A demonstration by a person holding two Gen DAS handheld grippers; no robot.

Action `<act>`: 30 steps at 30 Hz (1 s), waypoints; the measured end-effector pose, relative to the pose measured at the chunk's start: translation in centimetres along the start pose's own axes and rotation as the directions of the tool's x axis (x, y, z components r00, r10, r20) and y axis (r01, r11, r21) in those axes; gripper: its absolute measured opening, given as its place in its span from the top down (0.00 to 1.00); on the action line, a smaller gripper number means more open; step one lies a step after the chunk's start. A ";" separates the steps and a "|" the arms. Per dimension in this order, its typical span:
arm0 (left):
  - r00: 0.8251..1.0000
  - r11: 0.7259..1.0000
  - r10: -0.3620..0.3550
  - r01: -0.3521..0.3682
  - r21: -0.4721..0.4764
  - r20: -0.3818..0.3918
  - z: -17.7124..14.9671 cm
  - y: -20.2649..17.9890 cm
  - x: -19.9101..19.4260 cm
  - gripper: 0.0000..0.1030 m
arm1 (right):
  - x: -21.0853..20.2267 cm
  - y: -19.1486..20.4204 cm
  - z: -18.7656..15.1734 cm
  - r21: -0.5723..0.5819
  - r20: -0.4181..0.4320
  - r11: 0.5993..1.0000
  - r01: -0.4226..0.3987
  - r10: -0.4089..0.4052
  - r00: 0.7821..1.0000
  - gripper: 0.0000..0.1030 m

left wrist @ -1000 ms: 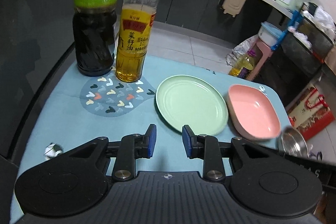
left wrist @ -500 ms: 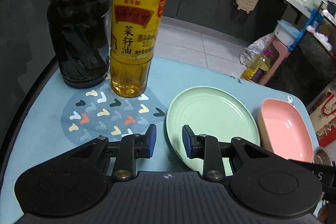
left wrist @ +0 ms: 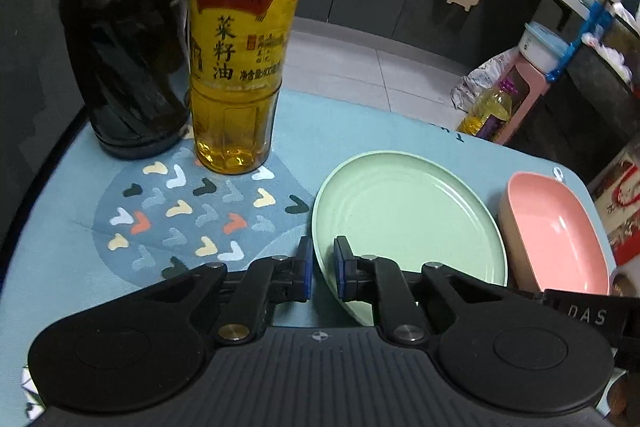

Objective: Organize plates and bowls
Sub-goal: 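Move the left tool to the rim of the green plate, then close the left tool on the green plate's rim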

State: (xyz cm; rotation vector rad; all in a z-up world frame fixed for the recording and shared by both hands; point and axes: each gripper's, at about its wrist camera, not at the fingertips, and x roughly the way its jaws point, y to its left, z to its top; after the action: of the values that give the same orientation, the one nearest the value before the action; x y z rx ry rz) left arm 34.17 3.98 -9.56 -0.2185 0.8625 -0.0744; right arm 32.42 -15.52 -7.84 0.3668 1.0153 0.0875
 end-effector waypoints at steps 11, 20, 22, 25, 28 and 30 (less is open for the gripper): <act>0.998 1.000 0.017 -0.019 0.023 0.068 -2.7 1.6 -6.6 0.88 | -3.7 2.3 -2.8 -0.060 0.031 0.997 -0.045 0.047 0.998 0.93; 0.994 0.999 0.032 -0.032 0.002 0.104 -5.6 4.2 -11.6 0.88 | -5.9 5.2 -5.9 -0.140 0.017 0.987 -0.076 0.079 0.997 0.92; 0.990 0.998 0.046 -0.050 0.024 0.136 -6.4 4.4 -12.6 0.88 | -6.2 5.8 -6.6 -0.156 0.013 0.984 -0.081 0.084 0.996 0.92; 0.984 0.997 0.059 -0.065 0.032 0.166 -7.5 4.8 -13.8 0.88 | -6.4 6.5 -7.7 -0.177 0.004 0.981 -0.084 0.087 0.996 0.92; 0.982 0.997 0.063 -0.070 0.035 0.178 -8.3 5.3 -14.7 0.87 | -6.4 7.2 -8.6 -0.193 -0.013 0.978 -0.081 0.080 0.997 0.92; 0.981 0.997 0.065 -0.072 0.032 0.182 -8.7 5.7 -15.1 0.87 | -6.3 7.6 -9.1 -0.202 -0.024 0.976 -0.080 0.077 0.997 0.92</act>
State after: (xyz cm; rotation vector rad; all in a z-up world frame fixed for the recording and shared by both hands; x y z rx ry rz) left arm 17.64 10.42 -5.04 -0.1569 0.6867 -0.0069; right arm 22.16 -7.59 -4.48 0.2200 0.9972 0.2641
